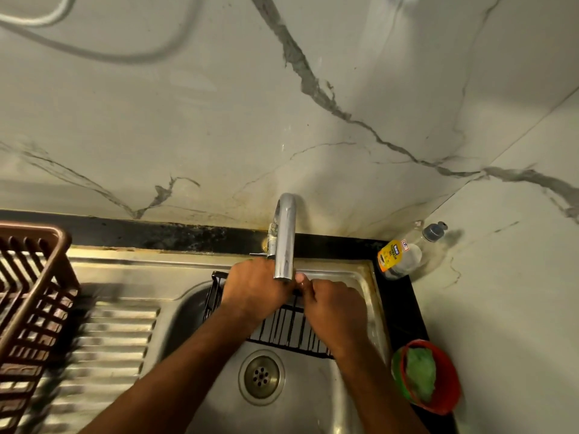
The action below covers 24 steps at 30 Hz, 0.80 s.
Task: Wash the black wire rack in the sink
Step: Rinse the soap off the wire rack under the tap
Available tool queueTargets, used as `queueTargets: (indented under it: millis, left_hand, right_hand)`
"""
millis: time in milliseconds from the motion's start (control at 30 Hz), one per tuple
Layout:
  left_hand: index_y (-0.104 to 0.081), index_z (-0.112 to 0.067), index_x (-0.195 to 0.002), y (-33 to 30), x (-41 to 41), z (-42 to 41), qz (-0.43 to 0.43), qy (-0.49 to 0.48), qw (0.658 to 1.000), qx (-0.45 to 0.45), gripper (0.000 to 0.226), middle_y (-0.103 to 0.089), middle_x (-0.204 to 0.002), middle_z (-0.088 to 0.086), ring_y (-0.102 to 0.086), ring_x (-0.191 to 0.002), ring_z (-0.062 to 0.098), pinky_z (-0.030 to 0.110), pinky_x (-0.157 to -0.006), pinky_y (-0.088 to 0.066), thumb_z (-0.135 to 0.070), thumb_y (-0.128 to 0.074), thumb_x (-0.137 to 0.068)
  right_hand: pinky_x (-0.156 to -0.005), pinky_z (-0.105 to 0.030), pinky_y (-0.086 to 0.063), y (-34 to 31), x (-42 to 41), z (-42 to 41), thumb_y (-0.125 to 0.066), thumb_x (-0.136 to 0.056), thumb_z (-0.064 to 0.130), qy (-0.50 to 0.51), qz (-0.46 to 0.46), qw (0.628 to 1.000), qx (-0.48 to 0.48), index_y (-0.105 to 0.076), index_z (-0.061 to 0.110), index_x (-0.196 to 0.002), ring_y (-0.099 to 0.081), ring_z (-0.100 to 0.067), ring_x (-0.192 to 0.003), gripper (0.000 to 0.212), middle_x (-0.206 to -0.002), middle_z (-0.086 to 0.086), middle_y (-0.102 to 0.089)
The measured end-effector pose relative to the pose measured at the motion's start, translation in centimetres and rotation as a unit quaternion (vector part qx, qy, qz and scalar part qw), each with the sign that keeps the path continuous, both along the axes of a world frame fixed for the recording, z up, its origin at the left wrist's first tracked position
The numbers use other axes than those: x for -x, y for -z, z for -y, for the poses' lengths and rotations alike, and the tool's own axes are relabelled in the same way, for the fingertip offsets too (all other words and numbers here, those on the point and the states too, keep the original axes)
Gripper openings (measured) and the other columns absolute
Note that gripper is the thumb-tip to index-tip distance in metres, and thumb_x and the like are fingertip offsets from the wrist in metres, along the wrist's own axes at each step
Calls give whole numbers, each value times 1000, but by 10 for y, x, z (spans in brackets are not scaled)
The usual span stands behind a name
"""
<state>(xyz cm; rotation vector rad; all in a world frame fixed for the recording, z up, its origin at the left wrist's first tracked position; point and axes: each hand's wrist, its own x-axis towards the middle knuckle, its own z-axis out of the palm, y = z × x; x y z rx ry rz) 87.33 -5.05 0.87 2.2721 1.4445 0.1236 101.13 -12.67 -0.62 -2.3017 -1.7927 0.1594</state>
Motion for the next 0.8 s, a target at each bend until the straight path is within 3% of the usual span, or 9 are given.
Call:
queueTargets:
  millis: [100, 267, 400, 533, 600, 700, 800]
  left_hand:
    - [-58, -15, -126, -1, -4, 2, -11, 2, 1000, 6, 52, -69, -106, 6, -69, -95, 16, 31, -83, -61, -59, -46, -102]
    - [-62, -18, -124, -7, 11, -9, -42, 43, 998, -25, 48, -70, -98, -1, -68, -86, 11, 31, -82, -60, -57, -46, -103]
    - [-72, -20, -98, 5, 33, -26, 147, 59, 976, 148, 23, -76, -76, 0, -72, -63, 6, 25, -65, -61, -42, -63, -99]
    - [-66, -14, -84, 5, 35, -20, 372, -28, 874, 311, 17, -77, -72, 0, -69, -60, 13, 31, -63, -54, -17, -59, -100]
    - [-67, -6, -81, 5, 38, -20, 429, -40, 845, 315, 31, -73, -66, 2, -66, -58, 14, 28, -59, -51, -30, -54, -97]
    - [-71, -7, -80, 6, 37, -21, 399, -81, 868, 284, 53, -66, -67, 11, -57, -62, 30, 38, -60, -46, -57, -55, -86]
    - [-68, -21, -73, 9, 28, -23, 340, -92, 903, 247, 33, -61, -61, 5, -54, -53, 23, 37, -55, -46, -42, -62, -97]
  right_hand:
    - [-49, -25, -22, 5, 0, 0, -17, -98, 68, 46, 35, 998, 39, -57, 23, -66, -43, -9, -52, 68, -54, 7, -43]
    - [-52, -27, -36, 27, -24, 7, -19, -88, 78, 146, -67, 987, 28, -49, 19, -53, -53, -11, -53, 75, -51, 3, -50]
    - [-52, -27, -36, 38, -34, 15, -28, -83, 78, 189, -140, 972, 15, -50, 16, -49, -52, -13, -50, 75, -47, 1, -49]
    - [-57, -30, -42, 56, -32, 19, -36, -80, 81, 216, -229, 949, 20, -56, 10, -54, -56, -18, -50, 78, -46, -1, -51]
    - [-60, -36, -48, 65, -32, 22, -45, -79, 76, 246, -302, 921, -7, -58, 3, -56, -55, -21, -51, 78, -46, -7, -52]
    - [-62, -37, -48, 68, -28, 26, -52, -80, 68, 262, -391, 882, -35, -57, 6, -53, -54, -22, -51, 68, -47, -6, -52]
    - [-60, -19, -48, 58, -16, 25, -43, -85, 65, 223, -430, 874, -46, -71, 11, -74, -66, -15, -64, 62, -66, -10, -69]
